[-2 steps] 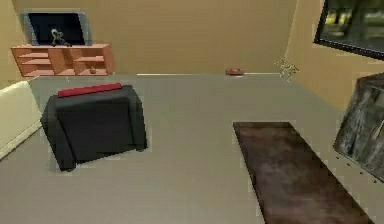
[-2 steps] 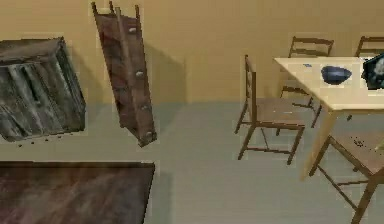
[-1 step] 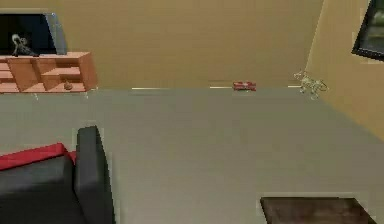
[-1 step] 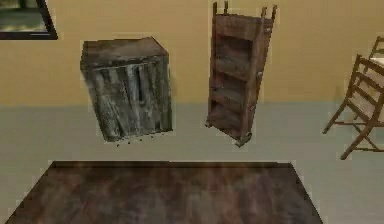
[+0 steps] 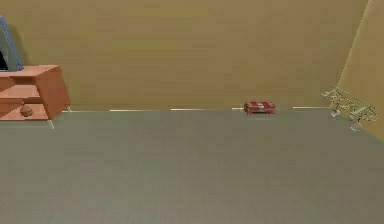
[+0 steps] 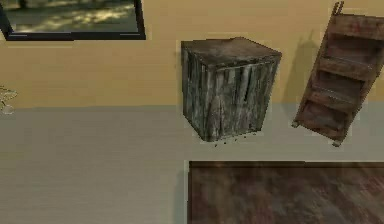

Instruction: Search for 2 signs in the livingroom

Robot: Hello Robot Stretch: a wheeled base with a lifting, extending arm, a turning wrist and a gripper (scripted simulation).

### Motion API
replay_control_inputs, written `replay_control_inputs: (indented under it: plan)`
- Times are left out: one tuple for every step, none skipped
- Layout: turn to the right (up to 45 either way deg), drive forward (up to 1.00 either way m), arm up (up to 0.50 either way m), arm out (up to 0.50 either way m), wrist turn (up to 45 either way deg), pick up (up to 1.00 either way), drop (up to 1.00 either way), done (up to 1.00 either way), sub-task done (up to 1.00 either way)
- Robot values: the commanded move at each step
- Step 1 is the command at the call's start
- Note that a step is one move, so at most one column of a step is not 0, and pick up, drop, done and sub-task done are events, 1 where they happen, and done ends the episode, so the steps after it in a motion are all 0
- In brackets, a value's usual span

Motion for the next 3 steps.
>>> replay_control_inputs:
  plan:
    - [0.0,0.45,0.0,0.0,0.0,0.0,0.0,0.0,0.0]
    - [-45.0,0.0,0.0,0.0,0.0,0.0,0.0,0.0,0.0]
    - [-3.0,0.0,0.0,0.0,0.0,0.0,0.0,0.0,0.0]
